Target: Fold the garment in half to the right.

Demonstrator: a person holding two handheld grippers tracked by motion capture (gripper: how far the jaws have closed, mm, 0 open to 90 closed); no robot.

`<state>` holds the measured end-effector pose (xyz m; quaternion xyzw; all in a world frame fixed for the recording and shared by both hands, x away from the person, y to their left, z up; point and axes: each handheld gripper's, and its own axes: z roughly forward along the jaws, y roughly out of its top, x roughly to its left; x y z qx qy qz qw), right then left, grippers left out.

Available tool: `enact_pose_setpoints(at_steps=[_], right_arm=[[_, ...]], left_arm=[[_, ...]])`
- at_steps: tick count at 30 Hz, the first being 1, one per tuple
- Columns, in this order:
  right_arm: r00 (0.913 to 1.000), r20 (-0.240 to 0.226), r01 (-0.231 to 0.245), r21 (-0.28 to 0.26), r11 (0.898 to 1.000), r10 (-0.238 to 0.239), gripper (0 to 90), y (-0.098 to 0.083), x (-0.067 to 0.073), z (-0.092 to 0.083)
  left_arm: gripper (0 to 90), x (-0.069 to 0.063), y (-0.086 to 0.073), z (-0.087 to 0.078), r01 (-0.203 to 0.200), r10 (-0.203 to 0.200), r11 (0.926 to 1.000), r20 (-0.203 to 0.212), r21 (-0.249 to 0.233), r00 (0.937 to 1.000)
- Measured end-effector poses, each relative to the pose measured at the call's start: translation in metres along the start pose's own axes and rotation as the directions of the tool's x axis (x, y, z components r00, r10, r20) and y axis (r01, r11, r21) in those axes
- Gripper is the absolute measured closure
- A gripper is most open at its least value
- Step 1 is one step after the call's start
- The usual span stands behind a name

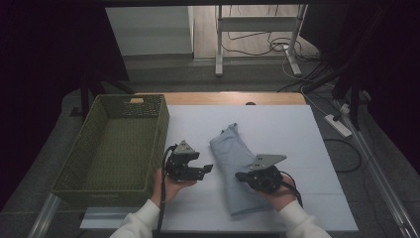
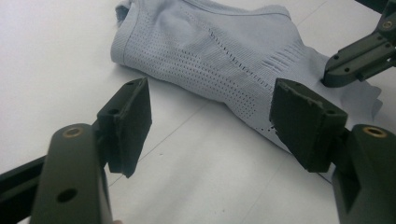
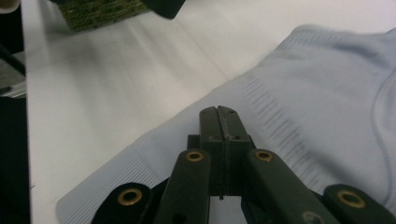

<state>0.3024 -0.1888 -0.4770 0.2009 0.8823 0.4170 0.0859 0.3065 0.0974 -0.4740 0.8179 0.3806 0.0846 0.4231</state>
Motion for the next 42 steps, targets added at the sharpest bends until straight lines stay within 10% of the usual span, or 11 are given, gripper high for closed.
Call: enact_pose_setpoints(at_steps=[13,20,31,42], right_arm=[[0.9978,-0.053,-0.03,0.17,0.985,0.04,89.6,-0.027,0.002,0.01],[0.9967,-0.062,-0.042,0.156,0.987,0.052,89.6,-0.032,0.0,0.007],[0.9967,0.064,-0.051,0.026,0.998,0.05,89.3,-0.034,-0.009,-0.029],[0.9946,0.083,-0.063,0.02,0.998,0.061,66.2,-0.039,-0.007,-0.031]], left_arm=[[29.9,0.0,-0.001,0.001,-0.002,0.002,1.0,0.001,0.007,1.0],[29.9,0.0,-0.001,0.002,-0.002,0.002,1.0,-0.001,0.006,1.0],[29.8,0.002,-0.002,0.002,0.007,-0.007,0.9999,-0.005,0.008,1.0],[29.5,0.004,-0.002,0.002,0.01,-0.01,0.9999,-0.006,0.006,0.9999]])
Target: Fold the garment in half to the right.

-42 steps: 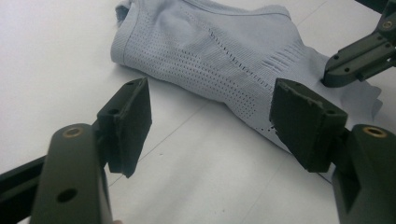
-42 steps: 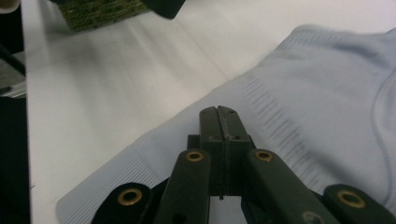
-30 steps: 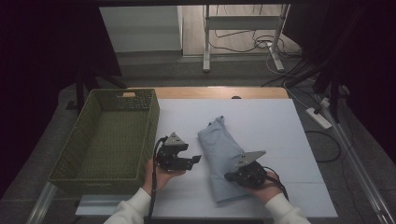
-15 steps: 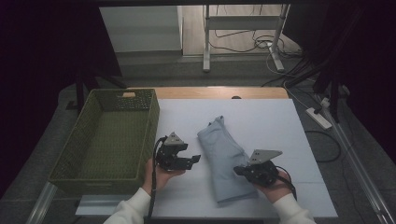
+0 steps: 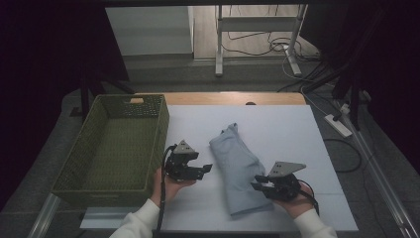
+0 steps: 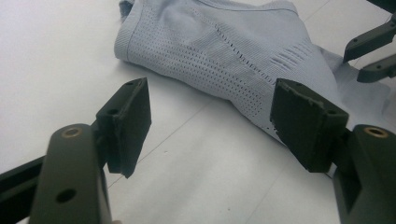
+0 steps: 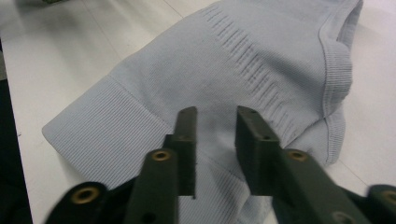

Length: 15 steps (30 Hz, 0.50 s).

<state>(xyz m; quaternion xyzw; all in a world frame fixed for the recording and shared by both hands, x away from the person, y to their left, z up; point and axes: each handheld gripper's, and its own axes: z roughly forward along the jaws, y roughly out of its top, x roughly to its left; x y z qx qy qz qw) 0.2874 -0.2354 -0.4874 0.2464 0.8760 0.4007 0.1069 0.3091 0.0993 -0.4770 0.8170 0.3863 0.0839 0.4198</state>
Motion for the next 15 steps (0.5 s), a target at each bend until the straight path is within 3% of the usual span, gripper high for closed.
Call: enact_pose_setpoints(at_steps=[8,15], right_arm=[[0.9987,-0.021,0.045,-0.004,0.999,-0.045,53.8,-0.002,0.009,0.0],[0.9967,-0.042,0.07,-0.004,0.998,-0.07,49.7,-0.003,0.017,0.001]], left_arm=[[28.9,0.001,0.001,-0.001,-0.001,0.001,1.0,-0.004,-0.005,1.0],[28.9,0.001,0.005,-0.001,-0.007,0.007,0.9999,-0.003,-0.01,1.0]])
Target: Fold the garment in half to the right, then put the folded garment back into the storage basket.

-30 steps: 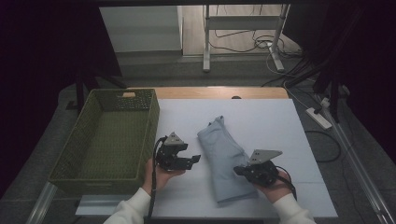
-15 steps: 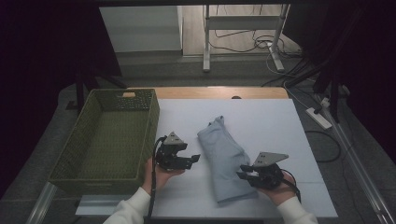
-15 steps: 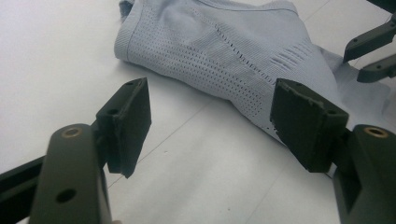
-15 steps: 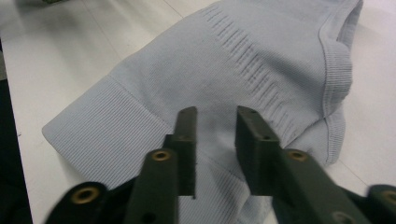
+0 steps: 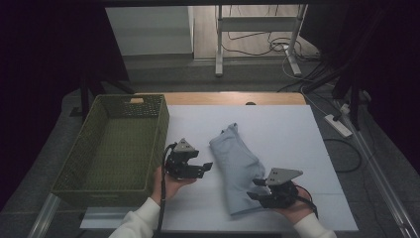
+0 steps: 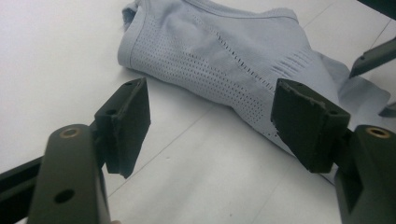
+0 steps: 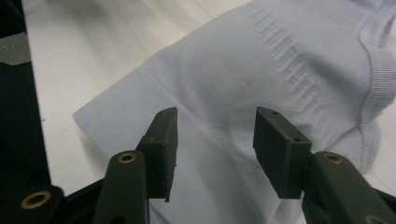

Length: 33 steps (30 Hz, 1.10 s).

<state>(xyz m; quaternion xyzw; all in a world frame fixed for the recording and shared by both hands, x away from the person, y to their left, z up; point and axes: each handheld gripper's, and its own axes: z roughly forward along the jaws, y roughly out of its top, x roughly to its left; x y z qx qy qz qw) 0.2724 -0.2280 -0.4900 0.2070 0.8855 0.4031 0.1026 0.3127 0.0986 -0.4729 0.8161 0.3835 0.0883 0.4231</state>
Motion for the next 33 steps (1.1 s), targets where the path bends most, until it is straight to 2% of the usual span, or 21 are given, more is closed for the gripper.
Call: enact_pose_setpoints(at_steps=[14,23,33], right_arm=[[0.9995,-0.017,0.025,0.009,1.0,-0.025,47.0,-0.002,0.008,-0.001],[0.9971,-0.02,0.074,0.041,0.996,-0.073,45.2,-0.004,0.016,-0.001],[0.9951,-0.041,0.093,0.069,0.993,-0.09,43.7,-0.008,0.019,0.0]], left_arm=[[28.7,0.004,0.004,0.001,0.006,-0.006,0.9999,0.006,-0.009,1.0],[28.7,0.004,0.006,0.0,0.003,-0.003,0.9999,0.007,-0.014,1.0],[28.6,0.003,0.008,0.004,0.0,0.0,0.9999,0.015,-0.01,0.9999]])
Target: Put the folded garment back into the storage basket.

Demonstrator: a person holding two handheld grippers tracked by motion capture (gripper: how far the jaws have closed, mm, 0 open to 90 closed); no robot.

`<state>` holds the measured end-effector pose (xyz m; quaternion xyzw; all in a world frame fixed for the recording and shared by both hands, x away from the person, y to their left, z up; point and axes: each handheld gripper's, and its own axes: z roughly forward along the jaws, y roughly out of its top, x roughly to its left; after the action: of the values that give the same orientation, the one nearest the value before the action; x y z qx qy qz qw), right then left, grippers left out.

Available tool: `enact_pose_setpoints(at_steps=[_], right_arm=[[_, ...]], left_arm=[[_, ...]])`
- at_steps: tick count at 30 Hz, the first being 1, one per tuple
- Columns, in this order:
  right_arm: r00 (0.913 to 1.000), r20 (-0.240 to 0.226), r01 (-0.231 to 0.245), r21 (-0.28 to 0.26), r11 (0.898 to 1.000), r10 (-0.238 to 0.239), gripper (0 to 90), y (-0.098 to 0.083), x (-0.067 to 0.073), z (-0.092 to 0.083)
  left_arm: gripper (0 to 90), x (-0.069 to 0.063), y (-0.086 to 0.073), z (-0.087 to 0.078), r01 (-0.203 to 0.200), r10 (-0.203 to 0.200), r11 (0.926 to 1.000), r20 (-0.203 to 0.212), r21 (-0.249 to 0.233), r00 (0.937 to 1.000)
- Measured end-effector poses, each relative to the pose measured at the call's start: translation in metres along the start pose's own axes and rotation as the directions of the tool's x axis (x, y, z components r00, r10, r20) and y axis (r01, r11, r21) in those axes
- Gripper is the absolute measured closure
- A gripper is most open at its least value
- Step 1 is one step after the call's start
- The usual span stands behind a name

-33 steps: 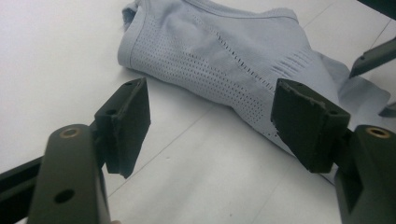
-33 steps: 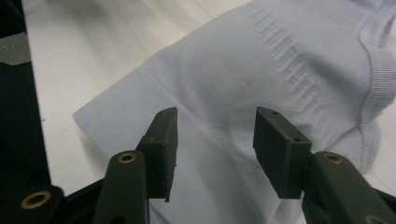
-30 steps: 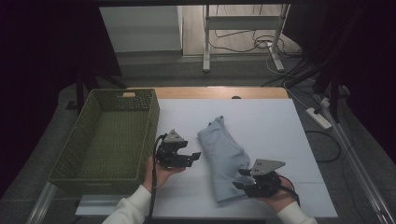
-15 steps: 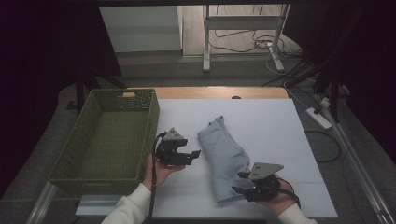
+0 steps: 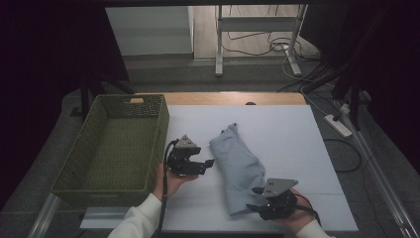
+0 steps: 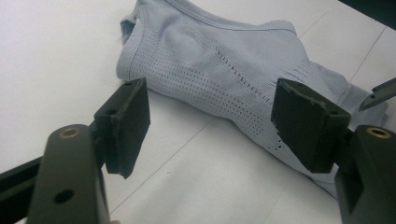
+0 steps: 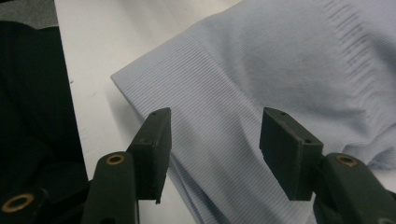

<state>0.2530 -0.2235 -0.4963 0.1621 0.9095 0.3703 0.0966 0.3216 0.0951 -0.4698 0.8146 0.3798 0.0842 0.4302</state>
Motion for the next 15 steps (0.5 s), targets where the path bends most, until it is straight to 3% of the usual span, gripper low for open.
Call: enact_pose_setpoints(at_steps=[8,15], right_arm=[[0.999,-0.03,0.033,0.028,0.999,-0.032,40.7,0.002,0.005,0.004],[0.9937,-0.05,0.105,0.104,0.989,-0.101,32.7,0.004,0.013,0.017]], left_arm=[[28.5,0.001,0.0,-0.001,-0.001,0.001,1.0,0.001,0.004,1.0],[28.5,0.001,0.0,-0.001,-0.001,0.001,1.0,0.0,0.003,1.0]])
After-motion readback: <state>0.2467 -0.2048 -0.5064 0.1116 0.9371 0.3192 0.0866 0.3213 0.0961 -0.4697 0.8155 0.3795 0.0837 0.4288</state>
